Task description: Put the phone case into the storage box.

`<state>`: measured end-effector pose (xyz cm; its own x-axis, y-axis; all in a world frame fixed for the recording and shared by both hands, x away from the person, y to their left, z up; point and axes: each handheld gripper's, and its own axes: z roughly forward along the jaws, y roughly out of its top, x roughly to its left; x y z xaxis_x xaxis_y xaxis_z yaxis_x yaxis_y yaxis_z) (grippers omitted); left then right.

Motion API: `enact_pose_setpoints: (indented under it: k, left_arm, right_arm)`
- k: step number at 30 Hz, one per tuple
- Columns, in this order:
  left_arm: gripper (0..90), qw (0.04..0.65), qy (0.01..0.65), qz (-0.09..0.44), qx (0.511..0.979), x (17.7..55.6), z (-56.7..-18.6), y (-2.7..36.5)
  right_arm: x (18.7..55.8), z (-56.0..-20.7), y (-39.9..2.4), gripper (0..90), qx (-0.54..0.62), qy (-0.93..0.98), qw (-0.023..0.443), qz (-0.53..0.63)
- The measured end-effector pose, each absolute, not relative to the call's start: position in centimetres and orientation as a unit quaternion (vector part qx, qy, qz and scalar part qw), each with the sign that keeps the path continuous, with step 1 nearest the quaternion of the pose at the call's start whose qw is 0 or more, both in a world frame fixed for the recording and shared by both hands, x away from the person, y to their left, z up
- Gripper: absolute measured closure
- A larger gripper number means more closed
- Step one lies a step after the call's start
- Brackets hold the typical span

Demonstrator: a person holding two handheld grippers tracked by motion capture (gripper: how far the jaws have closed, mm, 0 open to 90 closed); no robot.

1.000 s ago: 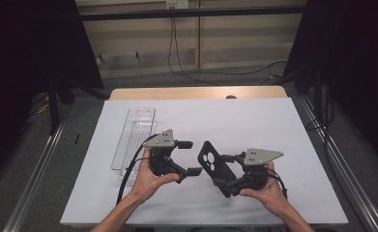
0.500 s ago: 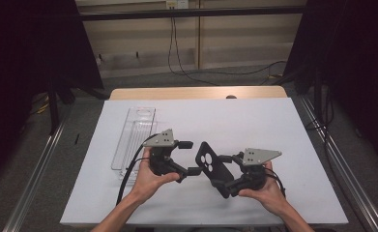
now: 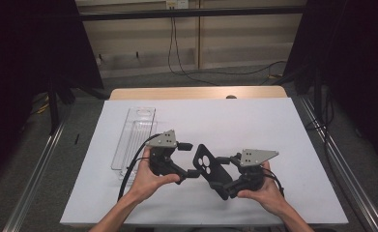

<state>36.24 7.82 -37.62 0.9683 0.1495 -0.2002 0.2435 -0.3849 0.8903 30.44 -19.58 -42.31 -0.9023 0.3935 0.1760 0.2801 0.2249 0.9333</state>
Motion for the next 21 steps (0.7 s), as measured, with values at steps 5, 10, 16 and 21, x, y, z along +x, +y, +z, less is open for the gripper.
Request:
enact_pose_setpoints:
  k: [5,10,16,21]
  left_arm:
    - [3.4,0.542,0.111,-0.053,0.831,36.18,-37.59,7.76]
    - [3.4,0.539,0.096,-0.053,0.835,35.99,-37.12,7.66]
    - [3.6,0.539,0.087,-0.057,0.836,35.9,-37.12,7.58]
    - [3.1,0.539,0.079,-0.061,0.836,35.78,-37.13,7.41]
  right_arm:
    - [30.41,-42.34,-19.54,14.3,0.21,0.782,0.042,0.586]
    - [30.39,-42.37,-19.45,14.3,0.203,0.779,0.027,0.592]
    - [30.36,-42.44,-19.39,14.3,0.197,0.78,0.016,0.593]
    - [30.42,-42.56,-19.29,14.3,0.194,0.783,0.004,0.591]
